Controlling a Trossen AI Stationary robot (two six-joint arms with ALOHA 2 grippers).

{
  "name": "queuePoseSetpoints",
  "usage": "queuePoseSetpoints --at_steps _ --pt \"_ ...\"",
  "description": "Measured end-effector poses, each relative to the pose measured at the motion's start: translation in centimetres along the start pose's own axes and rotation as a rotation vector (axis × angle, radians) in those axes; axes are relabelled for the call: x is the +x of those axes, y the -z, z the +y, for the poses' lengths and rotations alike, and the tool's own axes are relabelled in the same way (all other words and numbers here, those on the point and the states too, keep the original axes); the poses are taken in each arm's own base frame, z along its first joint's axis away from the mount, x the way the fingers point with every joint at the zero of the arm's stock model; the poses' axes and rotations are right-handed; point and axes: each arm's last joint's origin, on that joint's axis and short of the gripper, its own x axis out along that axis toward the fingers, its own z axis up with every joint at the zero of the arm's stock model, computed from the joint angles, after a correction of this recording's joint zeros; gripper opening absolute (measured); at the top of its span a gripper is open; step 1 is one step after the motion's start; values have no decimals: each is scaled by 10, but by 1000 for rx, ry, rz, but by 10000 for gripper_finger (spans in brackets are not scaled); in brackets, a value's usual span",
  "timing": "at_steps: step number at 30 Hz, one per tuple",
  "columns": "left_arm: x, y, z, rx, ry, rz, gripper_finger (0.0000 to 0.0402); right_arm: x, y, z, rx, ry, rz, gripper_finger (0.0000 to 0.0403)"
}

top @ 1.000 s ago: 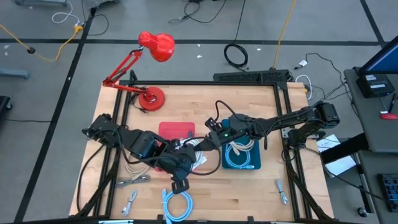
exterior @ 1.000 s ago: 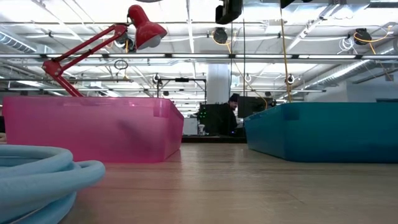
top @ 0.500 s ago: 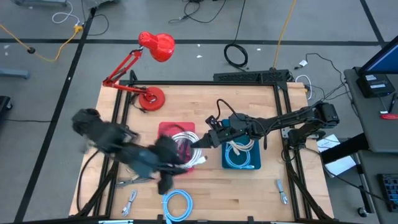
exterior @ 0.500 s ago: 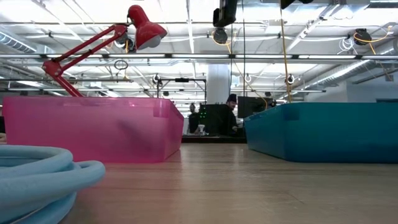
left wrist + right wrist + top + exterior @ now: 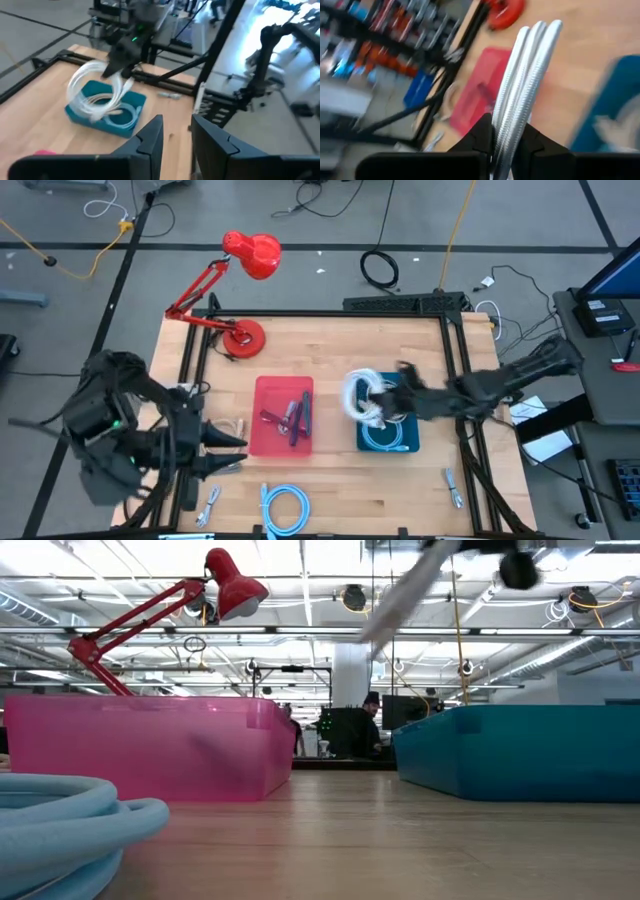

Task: Pick & Place USB Port
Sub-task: Put the white HDMI cable into the blue bin

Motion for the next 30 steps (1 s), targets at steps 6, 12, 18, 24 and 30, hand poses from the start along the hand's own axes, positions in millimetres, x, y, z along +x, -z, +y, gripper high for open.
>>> queuePoseSetpoints --at_steps 6,12,18,24,30 --pt "6 16 -9 -3 -53 27 90 -29 16 -48 164 75 -167 20" --pt "7 25 -13 -2 -56 57 90 -10 46 -89 356 -41 -143 8" --pt "6 24 -13 -3 -61 49 90 5 61 -110 360 -62 -158 8" --pt "8 23 -11 1 -73 51 90 5 63 -113 321 -35 -110 20" --pt "9 23 -9 15 -85 55 90 7 63 -115 331 -8 -25 94"
